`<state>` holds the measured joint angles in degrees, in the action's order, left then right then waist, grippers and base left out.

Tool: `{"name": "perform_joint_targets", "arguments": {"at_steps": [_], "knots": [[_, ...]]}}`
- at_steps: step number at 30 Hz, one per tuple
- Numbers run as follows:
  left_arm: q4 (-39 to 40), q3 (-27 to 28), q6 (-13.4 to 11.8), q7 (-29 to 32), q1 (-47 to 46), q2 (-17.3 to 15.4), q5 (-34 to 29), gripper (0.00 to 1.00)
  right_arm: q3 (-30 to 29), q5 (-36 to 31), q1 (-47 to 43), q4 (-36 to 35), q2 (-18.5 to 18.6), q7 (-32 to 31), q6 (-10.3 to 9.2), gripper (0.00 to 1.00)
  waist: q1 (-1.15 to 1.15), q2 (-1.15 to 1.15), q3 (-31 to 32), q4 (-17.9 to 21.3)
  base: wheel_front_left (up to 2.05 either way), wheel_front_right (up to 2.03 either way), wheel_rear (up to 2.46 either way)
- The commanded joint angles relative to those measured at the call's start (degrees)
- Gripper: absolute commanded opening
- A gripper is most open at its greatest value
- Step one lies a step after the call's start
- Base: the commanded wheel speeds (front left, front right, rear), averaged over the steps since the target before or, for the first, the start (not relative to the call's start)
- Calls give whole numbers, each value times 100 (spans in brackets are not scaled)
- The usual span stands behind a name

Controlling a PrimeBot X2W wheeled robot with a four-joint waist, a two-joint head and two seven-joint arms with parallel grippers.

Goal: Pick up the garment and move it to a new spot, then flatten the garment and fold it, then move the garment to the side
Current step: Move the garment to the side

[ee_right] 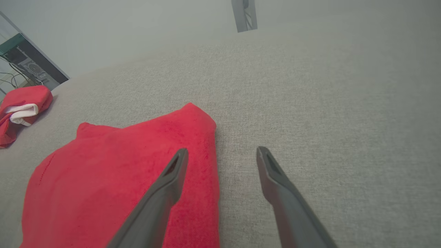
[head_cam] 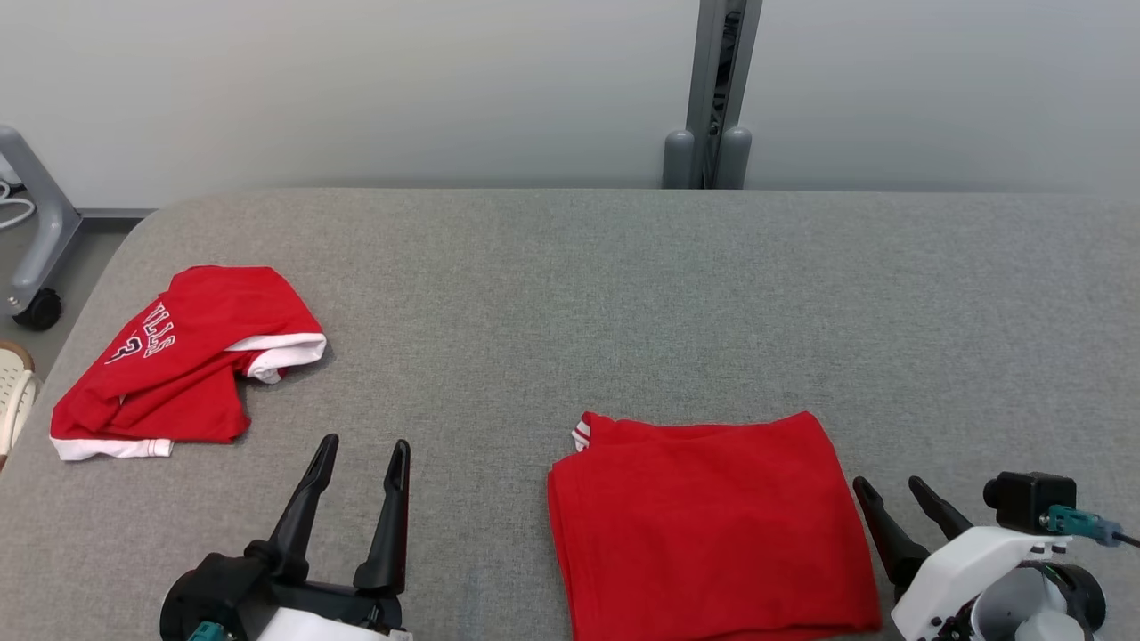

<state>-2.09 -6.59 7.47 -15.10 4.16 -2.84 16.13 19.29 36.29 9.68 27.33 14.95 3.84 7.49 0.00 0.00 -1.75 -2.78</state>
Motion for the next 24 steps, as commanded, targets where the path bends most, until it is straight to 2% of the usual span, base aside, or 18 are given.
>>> {"name": "perform_joint_targets", "arguments": {"at_steps": [1, 11, 23, 24], "knots": [[3, -13, 4, -10, -98, -16, -50, 100, 93, 275, 118, 54, 67, -145, 1, 100, 0, 0, -89, -35, 0, 0, 0], [-36, -129, 4, -10, -287, -17, -122, 100, 886, 1388, 596, 408, 364, -733, 1, 100, 0, 0, -359, -199, 0, 0, 0], [-42, -144, 4, -10, -371, -26, -133, 100, 1764, 2125, 891, 585, 506, -798, 1, 100, 0, 0, -471, -265, 0, 0, 0], [-48, -135, 4, -11, -380, -27, -129, 100, 1824, 2173, 908, 594, 522, -780, 1, 80, 0, 0, -475, -263, 0, 0, 0]]}}
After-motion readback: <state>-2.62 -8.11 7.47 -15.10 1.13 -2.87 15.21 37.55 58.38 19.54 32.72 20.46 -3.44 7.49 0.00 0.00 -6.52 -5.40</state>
